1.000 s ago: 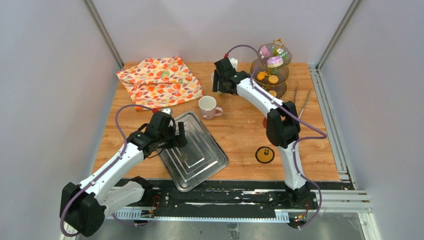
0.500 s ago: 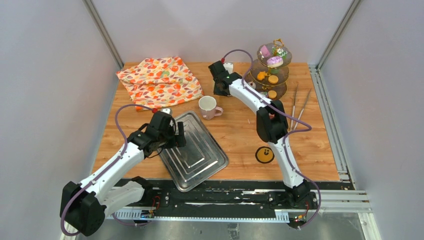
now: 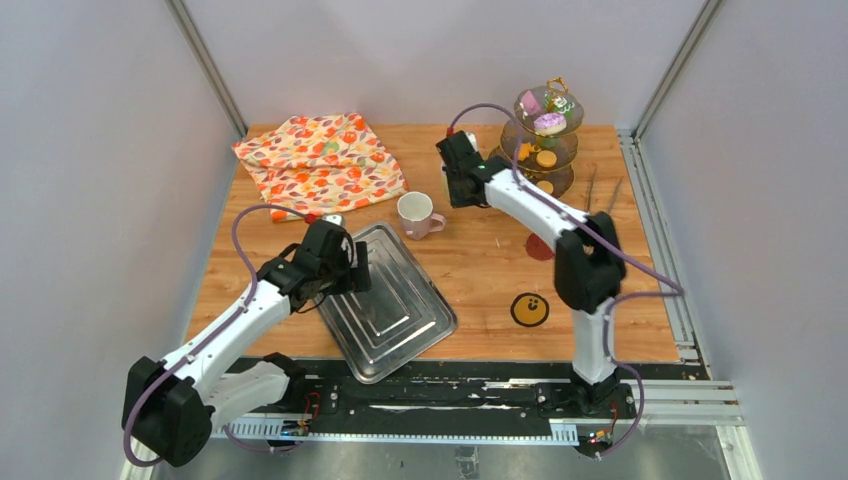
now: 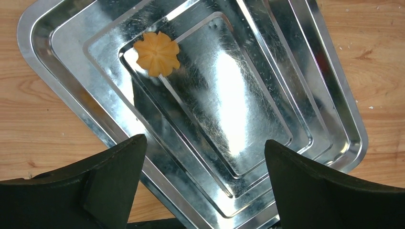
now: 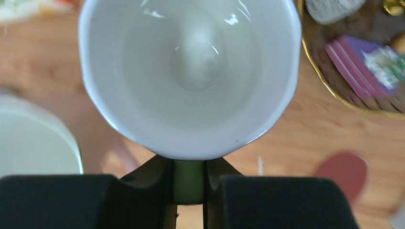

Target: Serve the afternoon tea

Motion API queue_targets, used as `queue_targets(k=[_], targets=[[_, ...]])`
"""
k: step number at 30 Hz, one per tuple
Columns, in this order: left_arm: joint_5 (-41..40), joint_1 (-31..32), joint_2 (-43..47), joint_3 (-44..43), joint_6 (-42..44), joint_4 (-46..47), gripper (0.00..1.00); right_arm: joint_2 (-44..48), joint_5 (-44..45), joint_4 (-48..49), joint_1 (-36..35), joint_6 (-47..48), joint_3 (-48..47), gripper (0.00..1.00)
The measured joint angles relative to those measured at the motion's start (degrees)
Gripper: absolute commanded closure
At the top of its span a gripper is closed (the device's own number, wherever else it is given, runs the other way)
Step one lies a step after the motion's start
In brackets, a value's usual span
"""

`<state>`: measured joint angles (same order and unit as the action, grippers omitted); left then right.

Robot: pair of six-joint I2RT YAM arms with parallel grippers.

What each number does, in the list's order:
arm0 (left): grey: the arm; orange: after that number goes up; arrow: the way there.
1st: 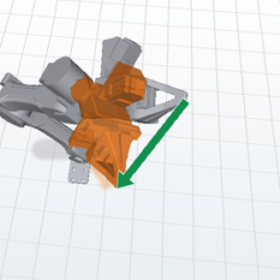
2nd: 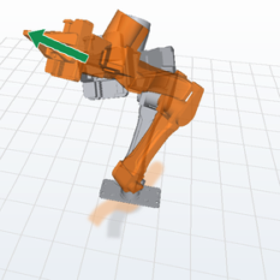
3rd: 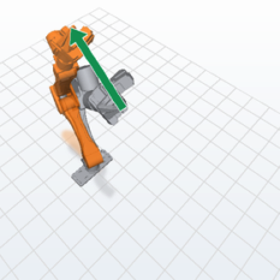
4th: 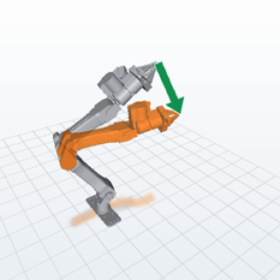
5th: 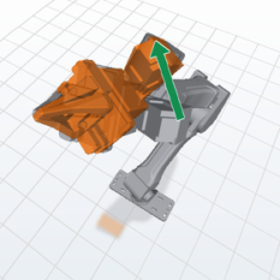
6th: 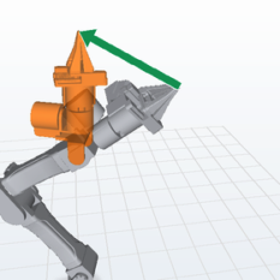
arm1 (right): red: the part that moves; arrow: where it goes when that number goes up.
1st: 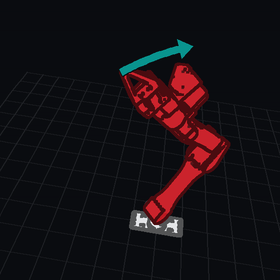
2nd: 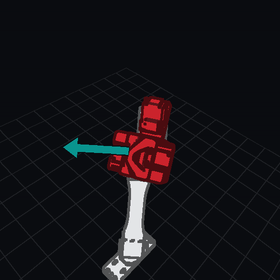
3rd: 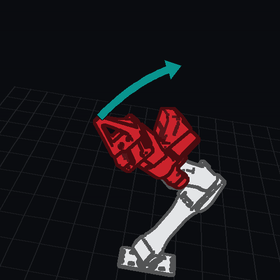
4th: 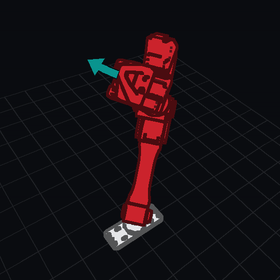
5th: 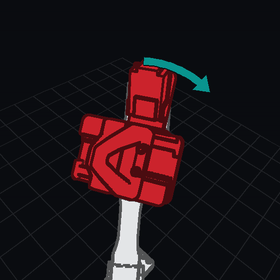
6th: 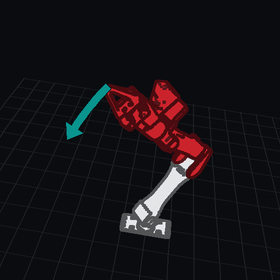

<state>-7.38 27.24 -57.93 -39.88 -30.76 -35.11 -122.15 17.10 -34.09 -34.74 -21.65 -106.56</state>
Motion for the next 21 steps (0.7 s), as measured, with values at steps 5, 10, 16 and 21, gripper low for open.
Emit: queue_targets(k=[5,10,16,21], targets=[[-0.15,0.00,-1.44,-1.64,0.46,-0.02,0.02,24.17,-4.55,2.93,-0.04,6.75,21.05,0.99],[0.33,0.00,-4.74,-3.56,0.57,0.31,0.02,45.77,-4.13,7.17,-0.04,8.83,39.67,0.99],[0.74,0.15,-6.62,-5.22,0.35,0.28,0.02,55.74,-1.97,8.57,3.10,7.63,57.05,0.99],[0.70,0.61,-7.08,-6.67,0.28,0.15,0.02,57.90,1.27,9.38,7.02,7.43,62.79,0.99]])
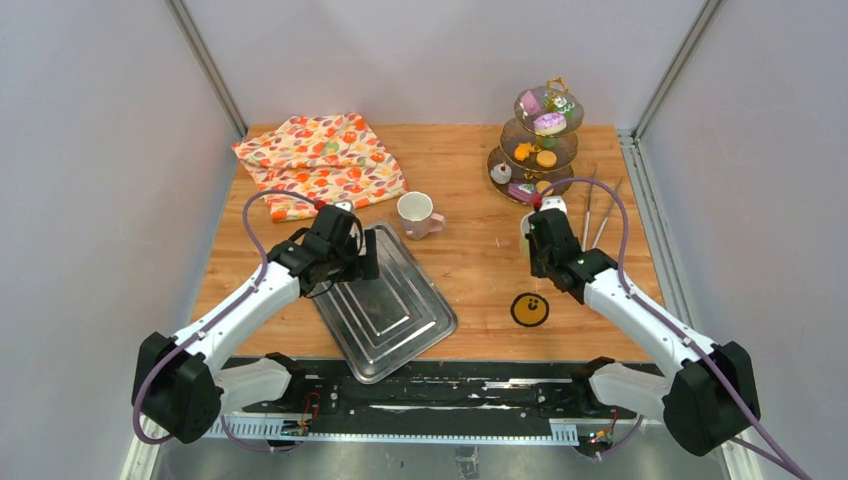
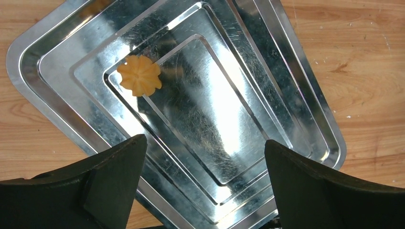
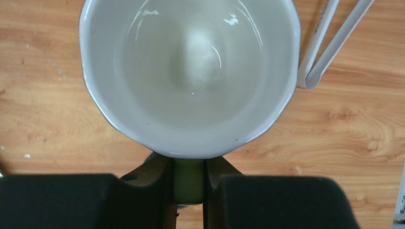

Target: Serve the afternoon tea

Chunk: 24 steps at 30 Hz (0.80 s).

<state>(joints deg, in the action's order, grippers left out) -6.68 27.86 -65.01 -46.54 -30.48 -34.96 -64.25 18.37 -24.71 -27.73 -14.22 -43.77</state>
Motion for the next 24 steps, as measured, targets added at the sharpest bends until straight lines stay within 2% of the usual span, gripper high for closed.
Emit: queue_targets(k=[13,24], targets=[[0.00,0.83,-0.85,-0.09,-0.48,-0.83,0.02,-4.44,1.16,15.45,8.39,-0.15,4.09,0.99],[-0.11,0.85,-1.03,-0.09,-0.59,-1.14,0.02,-6.64,0.28,18.91,9.88,-3.61,8.72,0.99]])
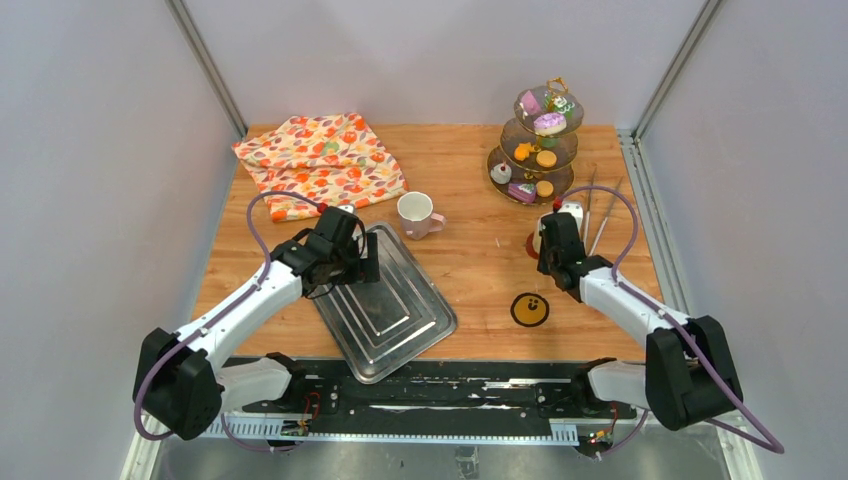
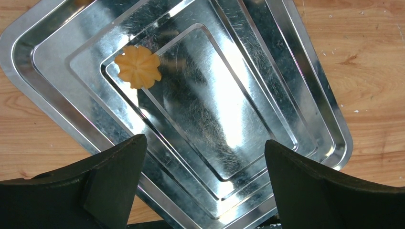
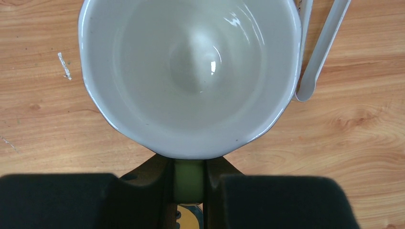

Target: Serve the afternoon tea

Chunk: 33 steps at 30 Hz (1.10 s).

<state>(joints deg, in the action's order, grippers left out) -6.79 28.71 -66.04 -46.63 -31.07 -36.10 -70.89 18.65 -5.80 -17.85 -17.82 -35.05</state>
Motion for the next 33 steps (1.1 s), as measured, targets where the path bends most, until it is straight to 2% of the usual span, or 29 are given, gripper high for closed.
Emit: queue_targets(k=[11,12,13,16,17,19,27,33], targets=[[0.04,0.02,-0.07,0.00,0.00,-0.02,0.02,-2.78,-1.25,5.33,0.15,-0.76,0.20,0.99],[0.04,0.02,-0.07,0.00,0.00,0.00,0.02,-2.89,-1.42,5.51,0.15,-0.81,0.13,0.96],[0.02,0.02,-0.07,0.00,0.00,-0.02,0.02,-2.91,-1.55,5.46,0.17,-0.87,0.11,0.85],[-0.20,0.04,-0.07,0.00,0.00,-0.02,0.02,-2.82,-1.57,4.79,0.20,-1.18,-0.15,0.44],[-0.39,0.04,-0.07,0.00,0.00,-0.07,0.02,-2.69,-1.92,4.09,0.22,-1.70,-0.24,0.35],[-0.92,0.04,-0.07,-0.07,0.00,-0.35,0.02,-2.14,-2.27,2.23,0.20,-2.14,-0.31,0.27],[-1.46,0.09,-0.07,-1.88,0.28,-1.05,0.02,6.69,-3.45,-7.15,0.20,-1.36,-4.81,0.24],[-1.40,1.05,-0.07,-3.96,1.11,-1.16,0.02,13.57,-6.75,-10.49,0.04,0.96,-10.56,0.24]])
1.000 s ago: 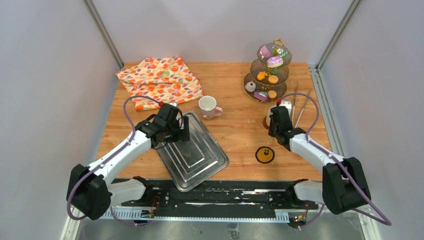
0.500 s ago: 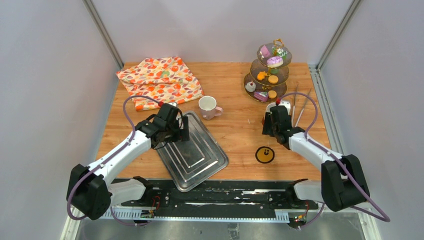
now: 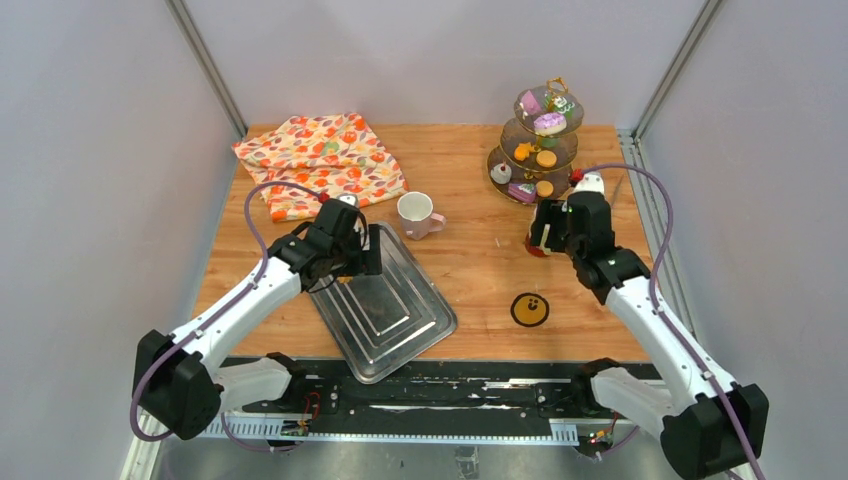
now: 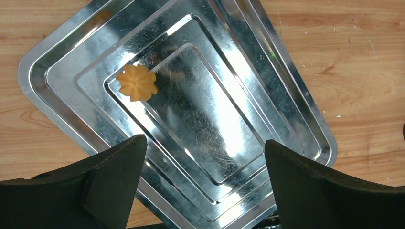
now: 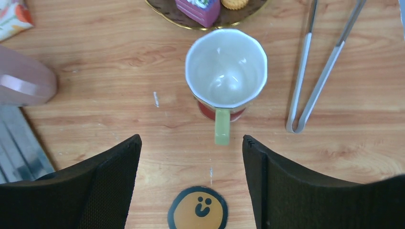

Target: Serve the afternoon tea

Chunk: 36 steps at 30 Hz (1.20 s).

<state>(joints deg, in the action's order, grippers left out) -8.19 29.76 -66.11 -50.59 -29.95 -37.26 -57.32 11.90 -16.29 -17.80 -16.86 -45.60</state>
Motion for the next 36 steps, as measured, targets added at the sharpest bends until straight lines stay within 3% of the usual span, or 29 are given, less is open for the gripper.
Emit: queue_targets(k=[5,9,11,18,25,29,36], targets=[[-0.59,0.02,0.00,-0.20,-0.20,-0.04,0.02,-1.64,-1.25,-1.46,-5.60,2.34,-5.29,0.24],[-3.08,0.02,0.00,-0.17,-1.86,-0.35,0.02,-9.03,-1.31,0.46,-16.90,6.88,-9.57,0.21],[-4.04,-0.42,0.00,-0.17,-3.15,-0.83,0.02,-14.19,-4.02,1.22,-19.06,8.72,-11.93,0.19],[-2.51,-8.55,0.20,-0.07,-4.48,-2.99,0.02,-35.08,-15.93,0.98,-19.47,17.77,-24.41,0.14],[-2.34,-9.92,2.73,-0.07,-3.02,-5.44,0.02,-46.99,-23.12,-0.09,-18.84,25.20,-33.48,0.16],[-2.36,-10.08,3.21,-0.07,-2.75,-6.01,0.02,-49.90,-25.22,0.00,-18.82,27.23,-35.56,0.23],[-2.34,-10.10,3.23,-0.07,-2.58,-6.58,0.02,-51.58,-27.04,0.61,-18.82,28.65,-35.71,0.48]])
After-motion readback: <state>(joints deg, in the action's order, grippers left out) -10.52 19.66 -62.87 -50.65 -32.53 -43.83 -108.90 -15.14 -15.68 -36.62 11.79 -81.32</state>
